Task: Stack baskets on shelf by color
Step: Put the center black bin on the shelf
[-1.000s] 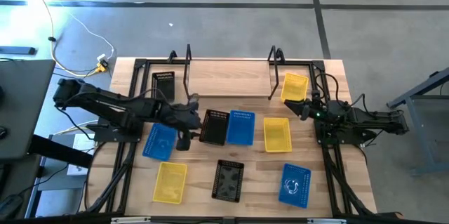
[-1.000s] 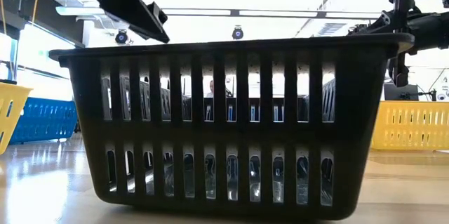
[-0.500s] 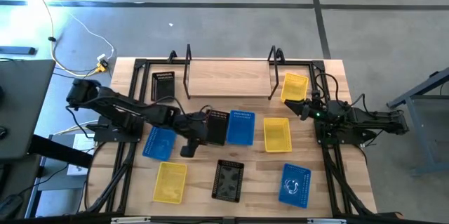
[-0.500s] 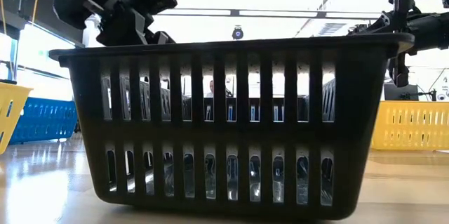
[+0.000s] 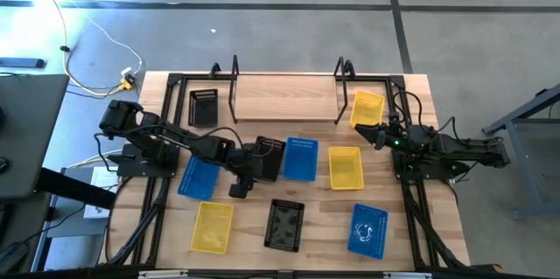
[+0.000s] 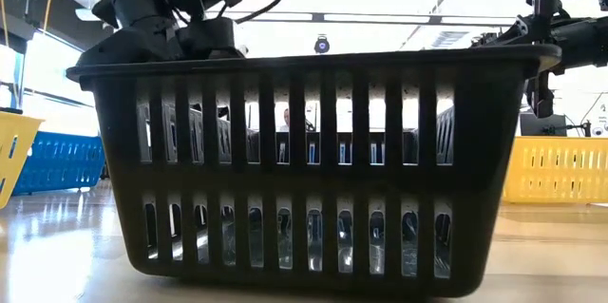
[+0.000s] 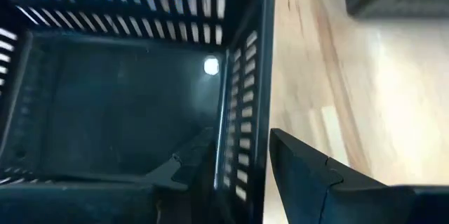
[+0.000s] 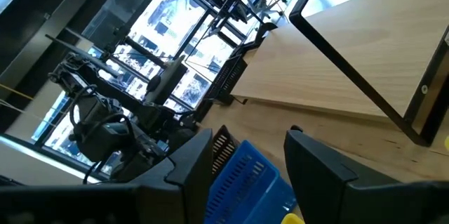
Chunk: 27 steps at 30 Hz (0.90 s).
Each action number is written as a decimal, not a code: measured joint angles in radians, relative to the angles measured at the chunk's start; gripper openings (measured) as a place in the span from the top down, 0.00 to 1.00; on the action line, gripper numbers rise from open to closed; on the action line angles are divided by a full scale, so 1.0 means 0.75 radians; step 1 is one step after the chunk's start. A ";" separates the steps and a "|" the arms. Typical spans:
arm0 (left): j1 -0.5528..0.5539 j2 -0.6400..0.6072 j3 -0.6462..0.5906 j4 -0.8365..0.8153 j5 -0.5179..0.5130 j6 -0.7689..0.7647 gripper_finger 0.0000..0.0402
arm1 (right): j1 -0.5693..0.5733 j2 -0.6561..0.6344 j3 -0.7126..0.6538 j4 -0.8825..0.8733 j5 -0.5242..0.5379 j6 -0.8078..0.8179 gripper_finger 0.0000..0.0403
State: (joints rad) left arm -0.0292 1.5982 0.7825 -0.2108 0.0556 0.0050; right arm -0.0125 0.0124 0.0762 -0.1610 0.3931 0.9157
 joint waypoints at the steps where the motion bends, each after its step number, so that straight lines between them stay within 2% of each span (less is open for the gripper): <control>1: 0.000 0.000 0.000 0.002 0.000 -0.002 0.71 | 0.000 0.000 0.000 0.000 0.000 0.000 0.60; 9: 0.000 -0.035 0.002 -0.022 -0.019 -0.024 0.97 | 0.000 0.001 0.000 -0.001 -0.006 0.000 0.60; 16: 0.005 -0.170 0.002 -0.100 -0.097 -0.027 0.99 | 0.000 0.005 0.000 -0.002 -0.012 -0.001 0.60; 27: 0.090 -0.474 0.000 -0.210 -0.222 0.033 0.99 | 0.000 0.036 0.000 -0.003 -0.016 0.000 0.60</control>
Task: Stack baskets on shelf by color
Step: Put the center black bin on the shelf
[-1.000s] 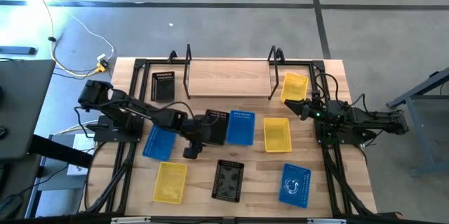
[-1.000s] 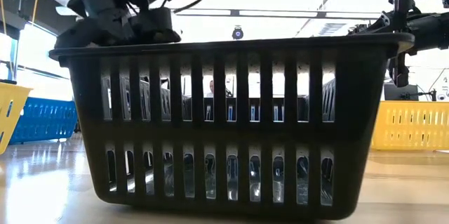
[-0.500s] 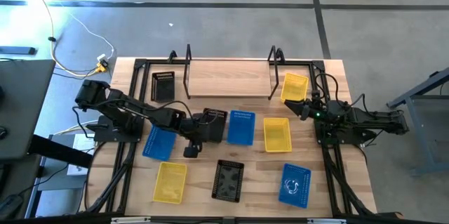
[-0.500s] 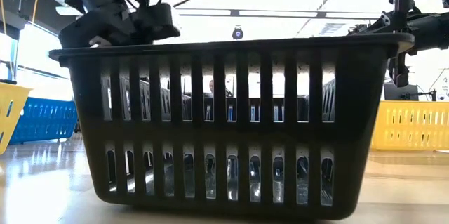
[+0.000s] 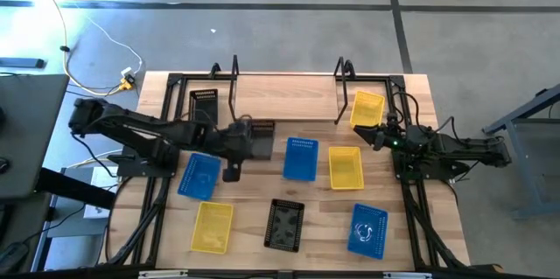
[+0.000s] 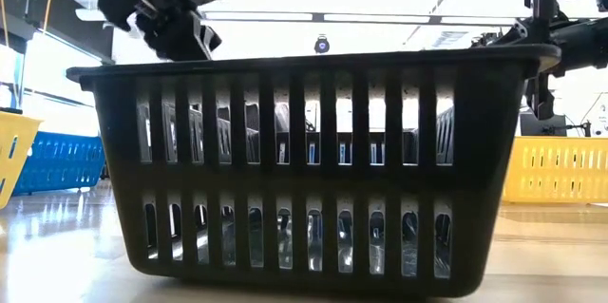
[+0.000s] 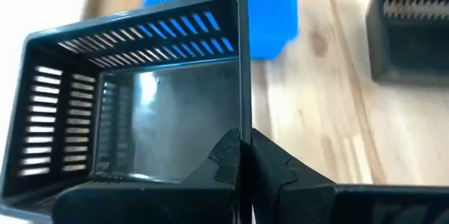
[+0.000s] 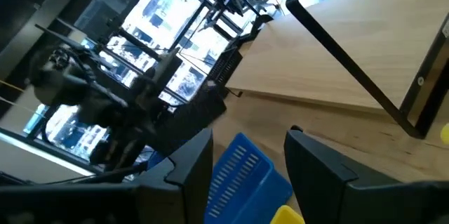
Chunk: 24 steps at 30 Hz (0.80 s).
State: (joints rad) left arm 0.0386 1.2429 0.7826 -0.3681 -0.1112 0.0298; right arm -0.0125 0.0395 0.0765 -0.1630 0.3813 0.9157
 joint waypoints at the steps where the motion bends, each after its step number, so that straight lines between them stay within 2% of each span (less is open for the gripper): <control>1: 0.013 -0.021 0.001 0.002 -0.016 0.014 0.99 | 0.000 0.001 0.000 0.001 0.000 0.000 0.60; 10: 0.191 -0.121 0.002 0.005 -0.220 0.274 1.00 | 0.000 0.009 0.000 0.006 0.003 0.005 0.60; 17: 0.370 -0.046 0.000 0.001 -0.164 0.453 1.00 | 0.000 0.009 0.000 0.010 0.042 0.036 0.60; 24: 0.471 0.088 0.000 0.066 -0.140 0.534 1.00 | 0.000 0.009 0.000 0.013 0.049 0.076 0.60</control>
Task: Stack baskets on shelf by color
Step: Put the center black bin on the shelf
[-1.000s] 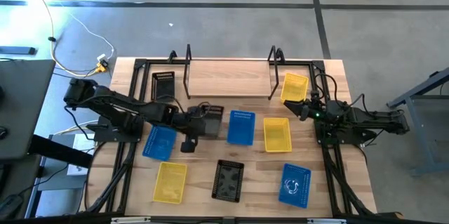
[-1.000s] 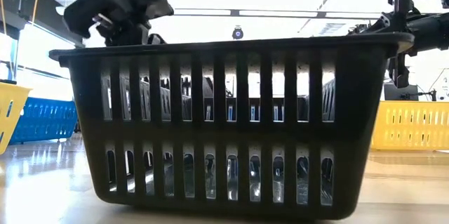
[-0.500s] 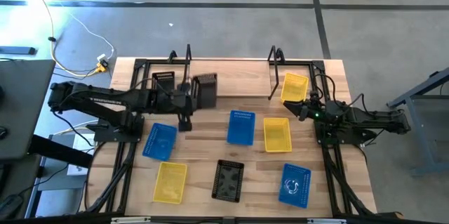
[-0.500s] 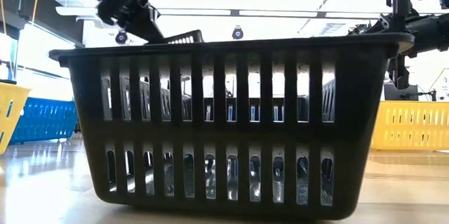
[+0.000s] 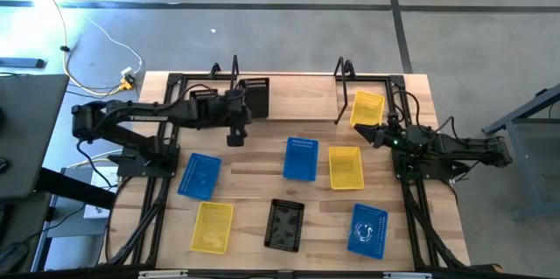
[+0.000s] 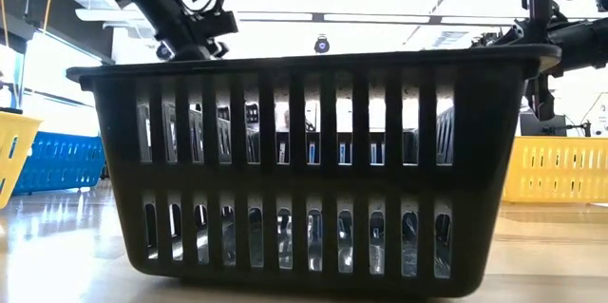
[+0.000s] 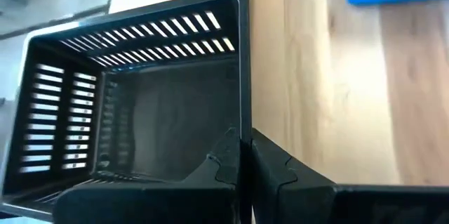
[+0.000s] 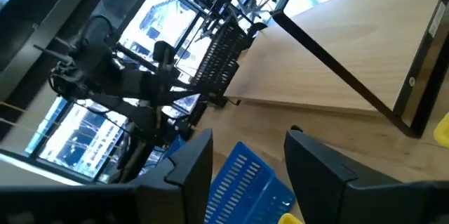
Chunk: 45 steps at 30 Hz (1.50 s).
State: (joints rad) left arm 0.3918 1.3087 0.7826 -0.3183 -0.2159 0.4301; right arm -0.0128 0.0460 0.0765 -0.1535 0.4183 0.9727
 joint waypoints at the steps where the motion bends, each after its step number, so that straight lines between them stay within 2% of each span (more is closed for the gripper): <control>1: 0.012 0.018 0.000 0.003 0.003 0.007 1.00 | 0.000 0.000 0.000 0.001 0.000 0.016 0.60; 5: 0.053 0.071 0.002 0.060 0.001 0.043 1.00 | 0.000 0.000 0.000 0.025 -0.010 0.033 0.60; 12: 0.105 0.113 0.005 0.101 -0.009 0.109 1.00 | 0.000 0.000 -0.001 0.228 -0.054 -0.044 0.60; 18: 0.134 0.119 0.002 0.090 0.088 0.165 1.00 | 0.000 0.000 -0.001 0.310 -0.089 -0.052 0.60; 26: 0.143 0.120 -0.002 0.050 0.167 0.124 1.00 | 0.000 0.001 0.000 0.425 -0.134 -0.053 0.60; 45: 0.141 0.119 -0.001 0.073 0.063 0.061 0.82 | 0.000 0.001 0.000 0.461 -0.189 -0.076 0.60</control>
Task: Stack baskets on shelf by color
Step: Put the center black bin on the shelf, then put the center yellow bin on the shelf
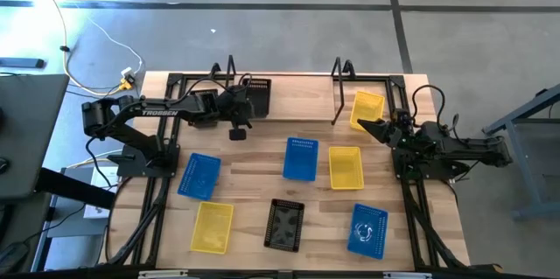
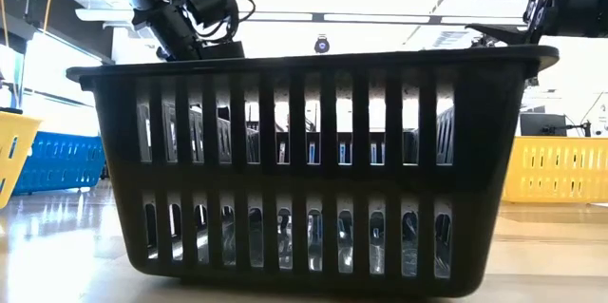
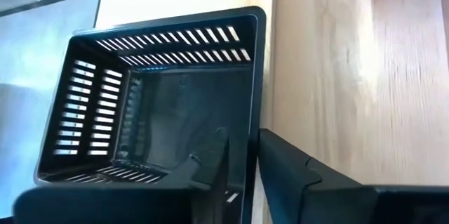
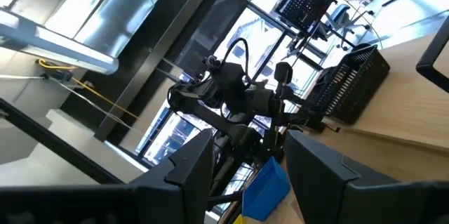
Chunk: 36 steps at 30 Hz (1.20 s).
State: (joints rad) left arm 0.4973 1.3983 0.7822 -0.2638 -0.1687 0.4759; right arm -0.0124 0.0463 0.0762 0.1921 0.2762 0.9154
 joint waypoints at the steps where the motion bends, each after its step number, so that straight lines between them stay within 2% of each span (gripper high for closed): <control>1: 0.000 0.000 0.000 0.001 0.000 -0.004 0.81 | 0.000 0.000 0.000 0.000 -0.002 0.000 0.60; 7: -0.028 -0.001 0.036 -0.030 0.000 -0.076 0.71 | 0.000 0.001 0.023 -0.009 -0.020 -0.039 0.60; 15: -0.084 -0.002 0.174 -0.192 0.000 -0.107 0.62 | 0.000 0.074 0.221 -0.137 -0.058 -0.214 0.60; 21: -0.138 -0.013 0.305 -0.346 0.000 -0.140 0.61 | 0.000 0.282 0.428 -0.399 -0.087 -0.219 0.60; 26: -0.208 -0.063 0.395 -0.407 0.000 -0.227 0.62 | 0.000 0.500 0.577 -0.476 -0.171 -0.230 0.60; 31: -0.283 -0.151 0.417 -0.431 0.001 -0.360 0.62 | 0.000 0.713 0.732 -0.560 -0.282 -0.287 0.60; 36: -0.345 -0.232 0.417 -0.518 0.002 -0.482 0.62 | 0.032 0.882 0.876 -0.765 -0.361 -0.324 0.60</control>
State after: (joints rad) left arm 0.2383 1.2241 1.0947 -0.6525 -0.1673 0.1144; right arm 0.0114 0.7076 0.7332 -0.3814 0.0052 0.6724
